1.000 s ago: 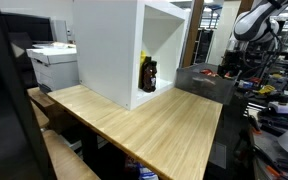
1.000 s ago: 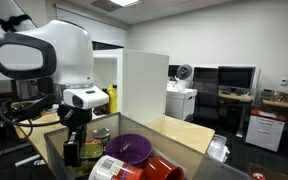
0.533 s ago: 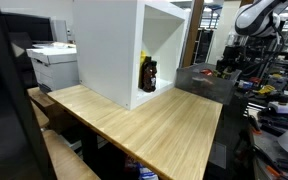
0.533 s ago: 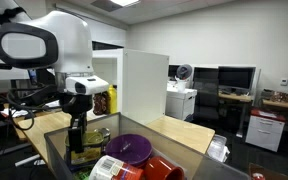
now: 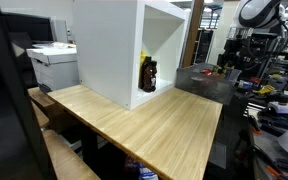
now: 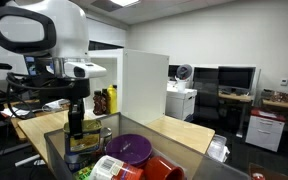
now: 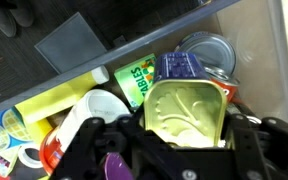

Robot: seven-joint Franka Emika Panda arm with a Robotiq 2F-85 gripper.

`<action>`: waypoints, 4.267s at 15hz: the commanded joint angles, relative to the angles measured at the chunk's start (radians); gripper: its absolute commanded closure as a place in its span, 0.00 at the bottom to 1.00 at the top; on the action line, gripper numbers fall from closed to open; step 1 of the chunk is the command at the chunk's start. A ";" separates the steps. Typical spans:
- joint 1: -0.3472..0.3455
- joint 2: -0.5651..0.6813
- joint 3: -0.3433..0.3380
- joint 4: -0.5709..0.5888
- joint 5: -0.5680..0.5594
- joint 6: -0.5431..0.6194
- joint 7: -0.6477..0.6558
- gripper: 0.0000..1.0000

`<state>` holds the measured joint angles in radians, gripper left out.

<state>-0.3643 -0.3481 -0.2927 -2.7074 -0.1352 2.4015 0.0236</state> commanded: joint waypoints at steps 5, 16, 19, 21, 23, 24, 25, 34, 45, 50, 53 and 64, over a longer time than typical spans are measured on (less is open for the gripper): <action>0.001 -0.116 0.055 0.005 -0.044 -0.066 -0.004 0.68; 0.173 -0.237 0.037 -0.004 0.012 -0.145 -0.311 0.68; 0.229 -0.256 0.021 -0.004 0.029 -0.152 -0.425 0.68; 0.267 -0.265 0.011 -0.007 0.038 -0.154 -0.498 0.68; 0.300 -0.271 -0.001 -0.013 0.045 -0.153 -0.566 0.68; 0.318 -0.271 -0.008 -0.017 0.050 -0.151 -0.601 0.68; 0.337 -0.270 -0.014 -0.025 0.052 -0.144 -0.636 0.68; 0.481 -0.225 -0.064 -0.079 0.154 -0.100 -1.018 0.68; 0.616 -0.033 0.032 -0.075 0.258 0.119 -1.331 0.68; 0.644 0.080 0.139 -0.075 0.237 0.202 -1.362 0.68; 0.593 0.160 0.217 -0.074 0.139 0.316 -1.332 0.68; 0.418 0.214 0.281 -0.071 -0.150 0.419 -1.003 0.68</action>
<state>0.0943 -0.1366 -0.0193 -2.7792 -0.2347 2.7928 -1.0422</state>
